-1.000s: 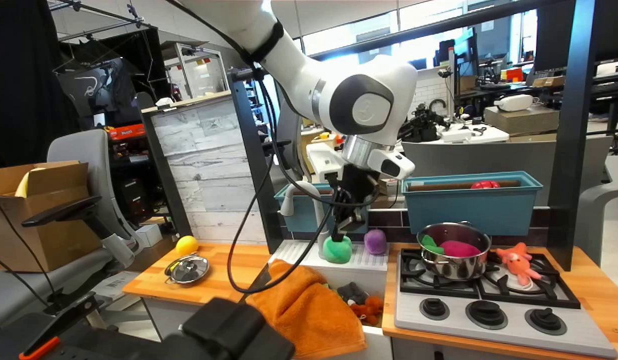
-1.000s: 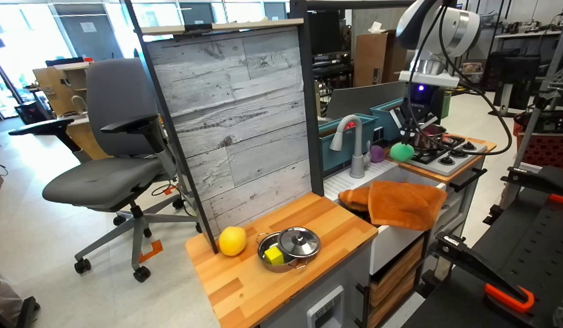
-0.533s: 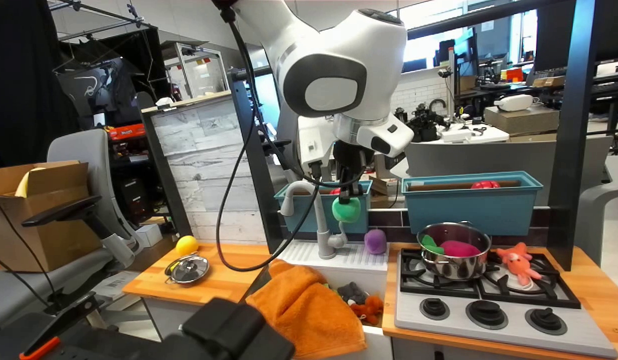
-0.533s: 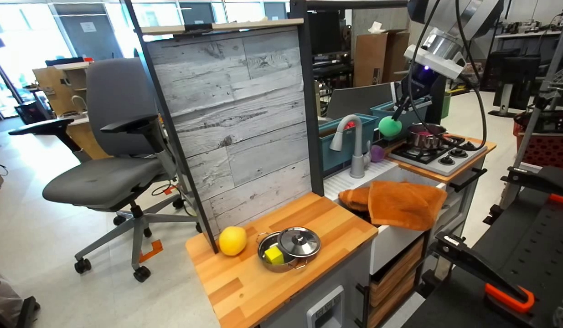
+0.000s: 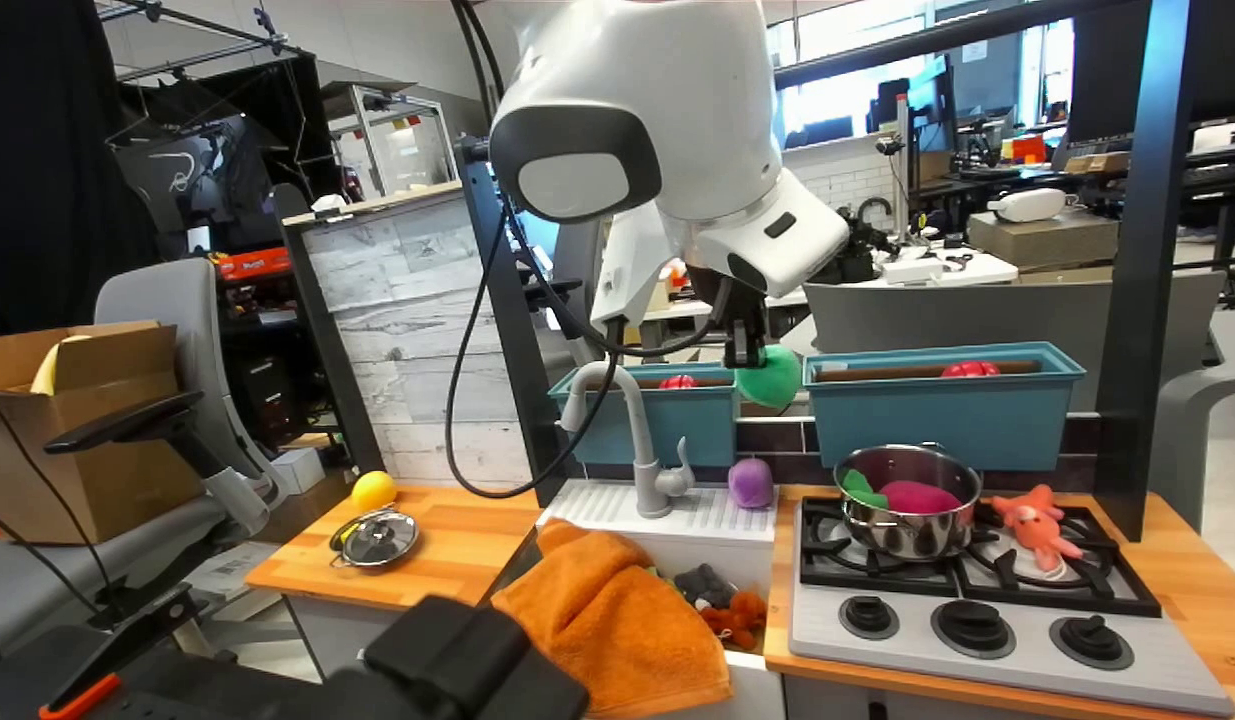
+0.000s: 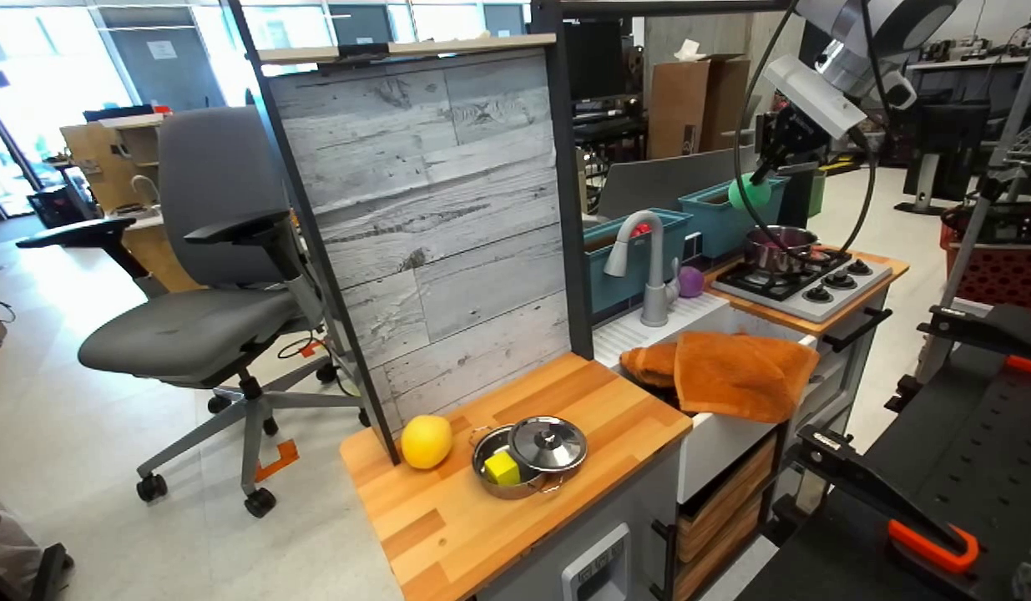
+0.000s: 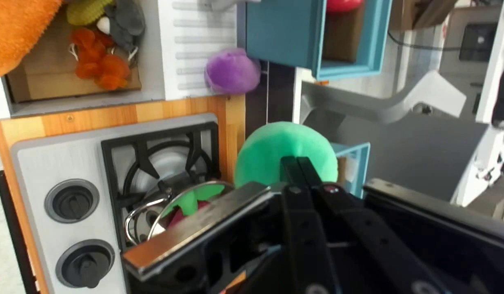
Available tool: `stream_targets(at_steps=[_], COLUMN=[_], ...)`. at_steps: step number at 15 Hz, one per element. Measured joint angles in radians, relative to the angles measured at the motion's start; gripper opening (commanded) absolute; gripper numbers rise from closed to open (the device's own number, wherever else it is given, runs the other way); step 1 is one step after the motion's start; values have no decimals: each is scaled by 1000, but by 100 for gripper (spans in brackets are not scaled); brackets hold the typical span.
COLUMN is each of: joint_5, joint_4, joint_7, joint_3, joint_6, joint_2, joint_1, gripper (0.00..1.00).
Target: Remove the green plush toy from the sink and put it in the silver pot
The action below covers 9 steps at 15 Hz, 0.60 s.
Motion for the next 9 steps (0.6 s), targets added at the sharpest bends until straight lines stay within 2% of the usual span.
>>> stream_targets(at_steps=[5, 7, 9], joint_5=[159, 161, 160], joint_4=[29, 64, 99], joint_7=[35, 119, 224], joint_3=[22, 8, -42], joint_6=[227, 299, 337], joint_2=[15, 56, 113], joint_1=[10, 31, 74], gripper=[0, 0, 0])
